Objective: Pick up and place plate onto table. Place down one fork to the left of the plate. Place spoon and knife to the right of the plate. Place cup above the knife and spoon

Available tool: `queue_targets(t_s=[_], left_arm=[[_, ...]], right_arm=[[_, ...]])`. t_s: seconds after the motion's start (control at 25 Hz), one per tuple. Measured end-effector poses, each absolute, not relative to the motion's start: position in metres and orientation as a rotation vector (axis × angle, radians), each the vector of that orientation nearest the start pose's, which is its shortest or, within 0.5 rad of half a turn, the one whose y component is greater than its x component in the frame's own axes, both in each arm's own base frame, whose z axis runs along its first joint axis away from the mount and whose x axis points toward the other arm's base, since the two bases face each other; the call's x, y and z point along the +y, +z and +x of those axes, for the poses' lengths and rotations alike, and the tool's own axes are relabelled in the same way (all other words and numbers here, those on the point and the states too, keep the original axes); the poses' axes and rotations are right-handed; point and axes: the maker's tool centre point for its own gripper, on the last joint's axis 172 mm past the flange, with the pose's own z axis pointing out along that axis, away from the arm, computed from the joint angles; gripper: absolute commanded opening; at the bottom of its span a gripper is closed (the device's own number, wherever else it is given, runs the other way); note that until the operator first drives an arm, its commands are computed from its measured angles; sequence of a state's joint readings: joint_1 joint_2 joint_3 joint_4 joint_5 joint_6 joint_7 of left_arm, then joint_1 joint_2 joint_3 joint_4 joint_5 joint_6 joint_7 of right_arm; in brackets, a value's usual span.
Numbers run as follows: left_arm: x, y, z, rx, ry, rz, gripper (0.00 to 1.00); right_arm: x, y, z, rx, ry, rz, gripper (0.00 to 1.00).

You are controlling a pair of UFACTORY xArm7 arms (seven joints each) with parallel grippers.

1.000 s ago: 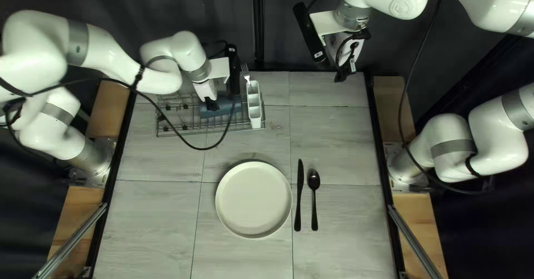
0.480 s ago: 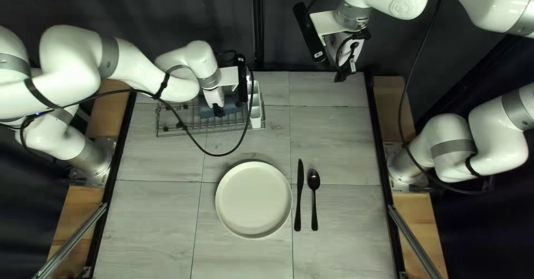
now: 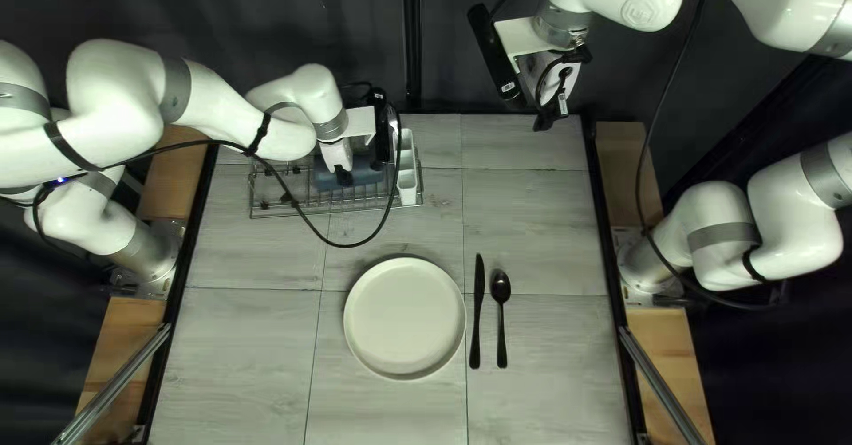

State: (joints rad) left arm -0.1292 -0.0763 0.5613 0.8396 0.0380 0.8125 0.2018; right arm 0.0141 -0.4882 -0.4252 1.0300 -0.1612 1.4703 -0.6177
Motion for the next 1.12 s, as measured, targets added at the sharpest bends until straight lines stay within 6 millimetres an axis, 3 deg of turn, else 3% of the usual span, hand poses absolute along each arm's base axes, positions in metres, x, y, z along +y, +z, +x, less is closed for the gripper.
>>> queue_targets(t_s=[0.12, 0.28, 0.52, 0.8, 0.84, 0.88, 0.92, 1.0, 1.12], left_arm=[[0.155, 0.194, 0.411, -0.366, -0.162, -3.082, 0.00], [0.098, 0.210, 0.426, -0.380, -0.177, -3.061, 0.00], [-0.002, 0.195, 0.457, -0.325, -0.187, -3.071, 0.00], [-0.074, 0.155, 0.504, -0.198, -0.223, -3.106, 0.02], [-0.083, 0.150, 0.510, -0.170, -0.227, -3.116, 0.09], [-0.090, 0.147, 0.515, -0.142, -0.230, -3.124, 0.83], [-0.094, 0.145, 0.517, -0.122, -0.232, -3.130, 1.00], [-0.094, 0.147, 0.517, -0.102, -0.236, -3.131, 1.00], [-0.079, 0.167, 0.501, -0.113, -0.238, -3.114, 1.00]], right_arm=[[-0.175, 0.326, 0.304, -0.413, -0.041, -3.089, 1.00], [-0.175, 0.326, 0.304, -0.413, -0.041, -3.089, 1.00], [-0.175, 0.326, 0.304, -0.413, -0.041, -3.089, 1.00], [-0.175, 0.326, 0.304, -0.413, -0.041, -3.089, 1.00], [-0.175, 0.326, 0.304, -0.413, -0.041, -3.089, 1.00], [-0.175, 0.326, 0.304, -0.413, -0.041, -3.089, 1.00], [-0.175, 0.326, 0.304, -0.413, -0.041, -3.089, 1.00], [-0.175, 0.326, 0.304, -0.413, -0.041, -3.089, 1.00], [-0.175, 0.326, 0.304, -0.413, -0.041, -3.089, 1.00]])
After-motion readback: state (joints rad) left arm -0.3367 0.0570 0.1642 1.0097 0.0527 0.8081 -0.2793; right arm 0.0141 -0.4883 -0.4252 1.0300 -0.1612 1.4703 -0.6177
